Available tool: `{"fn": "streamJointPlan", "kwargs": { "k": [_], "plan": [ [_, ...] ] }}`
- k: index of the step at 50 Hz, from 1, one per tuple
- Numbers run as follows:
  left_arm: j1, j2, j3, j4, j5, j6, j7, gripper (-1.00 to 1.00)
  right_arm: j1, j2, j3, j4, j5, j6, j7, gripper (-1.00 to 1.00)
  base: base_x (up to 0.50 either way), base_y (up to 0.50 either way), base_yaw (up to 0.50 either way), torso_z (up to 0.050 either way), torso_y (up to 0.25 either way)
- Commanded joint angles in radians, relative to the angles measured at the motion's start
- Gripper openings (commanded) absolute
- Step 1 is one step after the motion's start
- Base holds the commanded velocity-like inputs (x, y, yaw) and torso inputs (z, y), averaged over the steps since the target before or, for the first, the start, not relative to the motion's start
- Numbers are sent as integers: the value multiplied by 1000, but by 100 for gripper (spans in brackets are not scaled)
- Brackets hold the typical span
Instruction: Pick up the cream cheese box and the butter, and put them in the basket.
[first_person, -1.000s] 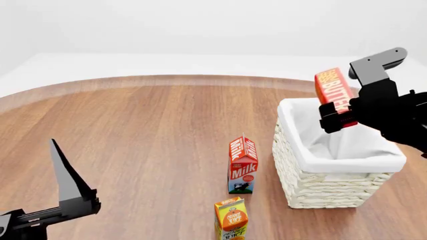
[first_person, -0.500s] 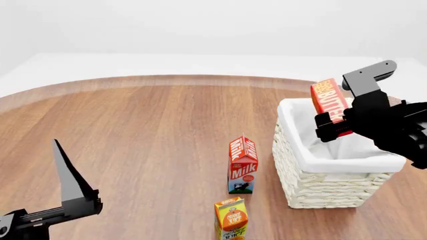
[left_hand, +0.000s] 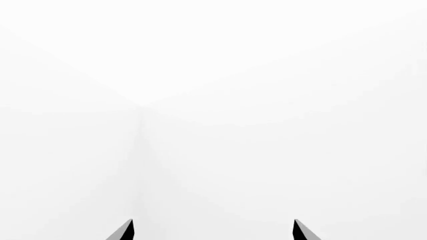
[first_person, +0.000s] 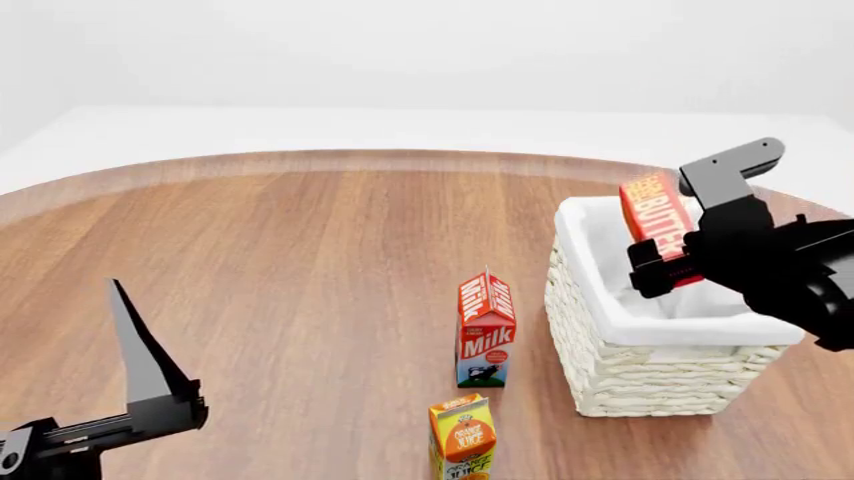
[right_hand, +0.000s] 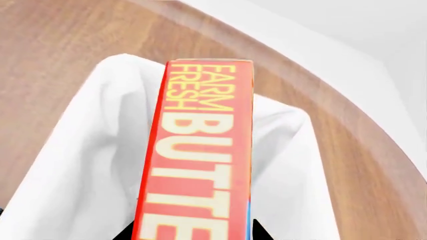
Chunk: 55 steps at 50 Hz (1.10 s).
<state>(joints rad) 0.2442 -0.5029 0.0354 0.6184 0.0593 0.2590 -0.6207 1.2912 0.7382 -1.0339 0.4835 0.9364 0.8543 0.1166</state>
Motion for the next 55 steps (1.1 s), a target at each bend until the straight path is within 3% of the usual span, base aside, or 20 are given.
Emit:
{"fn": "streamJointPlan", "kwargs": {
  "k": [1, 55],
  "plan": [
    [-2, 21, -22, -9, 7, 8, 21, 100, 11, -15, 37, 1, -82, -15, -29, -100, 0, 0, 0, 0, 0],
    [-6, 18, -7, -12, 9, 2, 20, 100, -27, -61, 28, 105, -117, -80, -47, -100, 0, 0, 0, 1, 1]
  ]
}}
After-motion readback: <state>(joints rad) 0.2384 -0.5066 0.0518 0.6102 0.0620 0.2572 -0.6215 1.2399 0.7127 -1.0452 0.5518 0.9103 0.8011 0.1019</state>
